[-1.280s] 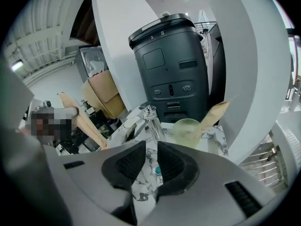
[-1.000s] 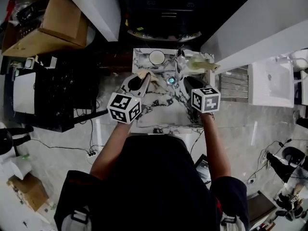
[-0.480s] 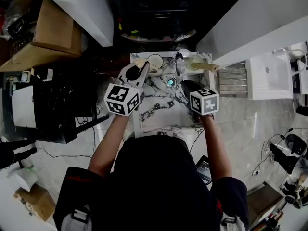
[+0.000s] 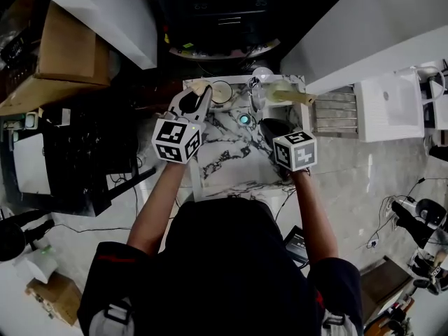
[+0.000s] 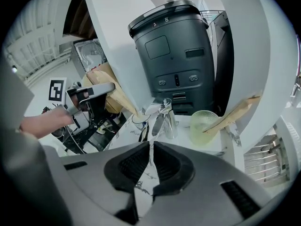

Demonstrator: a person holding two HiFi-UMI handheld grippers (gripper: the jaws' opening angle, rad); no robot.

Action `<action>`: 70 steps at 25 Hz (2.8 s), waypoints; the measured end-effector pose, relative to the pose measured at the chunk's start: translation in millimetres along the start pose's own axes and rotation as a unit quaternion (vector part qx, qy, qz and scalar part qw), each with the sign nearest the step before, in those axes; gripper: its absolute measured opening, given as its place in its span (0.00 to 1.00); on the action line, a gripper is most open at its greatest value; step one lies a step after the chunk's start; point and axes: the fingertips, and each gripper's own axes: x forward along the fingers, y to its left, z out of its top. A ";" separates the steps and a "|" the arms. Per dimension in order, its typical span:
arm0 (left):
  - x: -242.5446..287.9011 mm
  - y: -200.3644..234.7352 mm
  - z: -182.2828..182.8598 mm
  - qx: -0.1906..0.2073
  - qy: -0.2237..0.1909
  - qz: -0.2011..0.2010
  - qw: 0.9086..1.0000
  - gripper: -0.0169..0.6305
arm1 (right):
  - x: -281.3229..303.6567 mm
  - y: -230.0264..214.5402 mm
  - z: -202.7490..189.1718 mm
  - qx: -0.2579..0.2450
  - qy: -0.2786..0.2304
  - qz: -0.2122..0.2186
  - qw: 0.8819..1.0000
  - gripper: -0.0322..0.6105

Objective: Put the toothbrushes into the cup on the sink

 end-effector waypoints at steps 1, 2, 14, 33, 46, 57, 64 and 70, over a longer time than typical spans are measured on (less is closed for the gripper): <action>1.7 0.9 -3.5 -0.001 0.002 0.001 1.000 0.09 | 0.2 0.0 -0.1 0.001 0.000 0.001 1.000 0.13; 3.2 2.0 -6.9 -0.002 0.003 0.002 1.000 0.09 | 0.4 -0.1 0.0 0.001 0.001 0.002 1.000 0.13; 7.7 2.1 -46.3 -0.048 0.038 0.004 0.998 0.09 | -0.4 0.9 0.5 0.005 0.003 0.006 1.000 0.13; 7.9 -2.1 -65.7 -0.057 0.073 0.009 0.996 0.26 | -0.1 0.1 -0.6 0.008 0.004 0.007 1.000 0.13; -16.7 -1.8 -57.7 -0.050 0.065 0.045 0.996 0.26 | -6.9 4.2 12.3 0.010 -0.020 0.019 1.000 0.13; -35.4 -24.6 -57.8 -0.050 0.065 0.064 0.995 0.24 | -23.1 9.8 8.5 -0.002 -0.030 0.034 0.999 0.13; -49.6 -49.9 -53.7 -0.045 0.051 0.082 0.994 0.09 | -33.4 12.3 9.7 -0.021 -0.037 0.058 0.997 0.13; -56.7 -86.2 -51.2 -0.033 0.040 0.081 0.995 0.05 | -43.0 12.3 12.3 -0.038 -0.051 0.082 0.995 0.13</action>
